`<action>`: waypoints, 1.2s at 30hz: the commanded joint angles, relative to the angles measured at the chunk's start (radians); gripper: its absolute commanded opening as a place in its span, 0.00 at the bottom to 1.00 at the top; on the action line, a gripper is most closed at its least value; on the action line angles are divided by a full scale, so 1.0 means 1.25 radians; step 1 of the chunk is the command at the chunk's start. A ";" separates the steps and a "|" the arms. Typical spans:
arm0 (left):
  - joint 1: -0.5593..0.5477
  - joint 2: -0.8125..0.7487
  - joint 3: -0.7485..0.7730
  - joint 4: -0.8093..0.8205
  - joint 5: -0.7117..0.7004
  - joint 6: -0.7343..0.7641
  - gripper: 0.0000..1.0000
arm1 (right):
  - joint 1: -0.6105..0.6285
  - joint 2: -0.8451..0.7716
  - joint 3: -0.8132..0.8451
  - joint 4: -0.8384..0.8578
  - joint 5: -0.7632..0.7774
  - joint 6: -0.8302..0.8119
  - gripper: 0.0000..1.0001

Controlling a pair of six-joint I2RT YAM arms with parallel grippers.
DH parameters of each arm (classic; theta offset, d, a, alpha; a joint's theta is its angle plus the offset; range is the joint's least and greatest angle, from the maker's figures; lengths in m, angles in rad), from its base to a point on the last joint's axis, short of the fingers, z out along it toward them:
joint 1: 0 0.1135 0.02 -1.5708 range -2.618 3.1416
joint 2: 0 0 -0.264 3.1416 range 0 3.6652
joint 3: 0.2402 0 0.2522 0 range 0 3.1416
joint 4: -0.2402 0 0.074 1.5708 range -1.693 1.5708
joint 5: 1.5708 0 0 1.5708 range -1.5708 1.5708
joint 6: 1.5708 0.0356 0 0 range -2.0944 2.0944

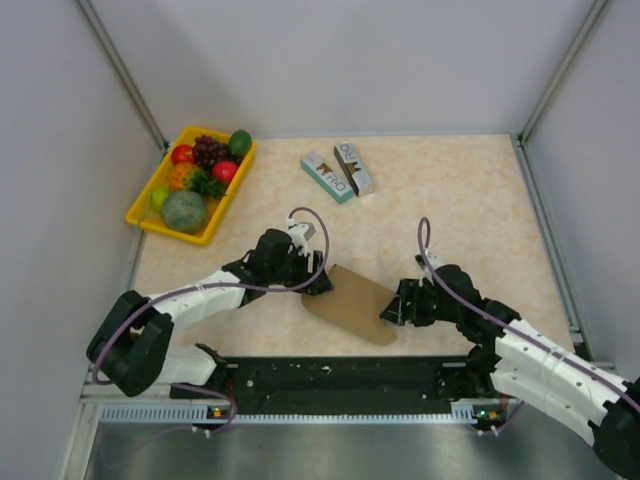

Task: Fold the paper box

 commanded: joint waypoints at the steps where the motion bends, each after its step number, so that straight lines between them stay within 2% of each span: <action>1: 0.002 0.036 -0.024 0.103 0.046 0.005 0.66 | -0.008 0.046 -0.007 0.044 0.010 0.017 0.63; 7: 0.001 0.000 -0.116 0.173 0.087 -0.077 0.56 | -0.008 0.122 -0.012 0.185 -0.024 0.049 0.56; 8: 0.001 -0.012 -0.134 0.218 0.095 -0.094 0.55 | -0.008 0.144 -0.006 0.203 -0.025 0.043 0.55; 10: -0.002 -0.046 -0.168 0.254 0.109 -0.141 0.55 | -0.009 0.222 0.030 0.240 -0.032 0.029 0.55; 11: -0.002 -0.059 -0.184 0.259 0.105 -0.147 0.61 | -0.009 0.249 0.067 0.238 -0.029 0.007 0.55; 13: -0.003 -0.112 -0.184 0.194 0.076 -0.134 0.67 | -0.018 0.320 0.116 0.187 0.010 -0.024 0.57; 14: -0.003 -0.137 -0.173 0.158 0.027 -0.122 0.73 | -0.018 0.333 0.162 0.098 0.039 -0.065 0.60; 16: -0.002 -0.220 -0.151 0.034 -0.016 -0.076 0.77 | -0.016 0.327 0.194 0.001 0.130 -0.101 0.63; 18: -0.002 -0.274 -0.130 -0.062 -0.086 -0.050 0.81 | -0.014 0.291 0.220 -0.098 0.165 -0.130 0.67; 20: -0.003 -0.342 -0.116 -0.147 -0.108 -0.017 0.81 | 0.017 0.238 0.251 -0.159 0.221 -0.135 0.73; 24: -0.023 -0.389 -0.095 -0.248 -0.107 -0.016 0.74 | 0.120 0.210 0.323 -0.352 0.325 -0.086 0.74; 27: -0.075 -0.369 -0.081 -0.281 -0.114 -0.060 0.75 | 0.191 0.210 0.336 -0.359 0.302 -0.008 0.71; 28: -0.090 -0.356 -0.070 -0.286 -0.135 -0.080 0.76 | 0.204 0.210 0.337 -0.360 0.312 0.023 0.67; 31: -0.144 -0.320 -0.040 -0.313 -0.206 -0.083 0.76 | 0.223 0.230 0.342 -0.355 0.318 0.043 0.62; 36: -0.175 -0.232 -0.003 -0.314 -0.164 -0.065 0.77 | 0.227 0.249 0.339 -0.334 0.277 0.062 0.55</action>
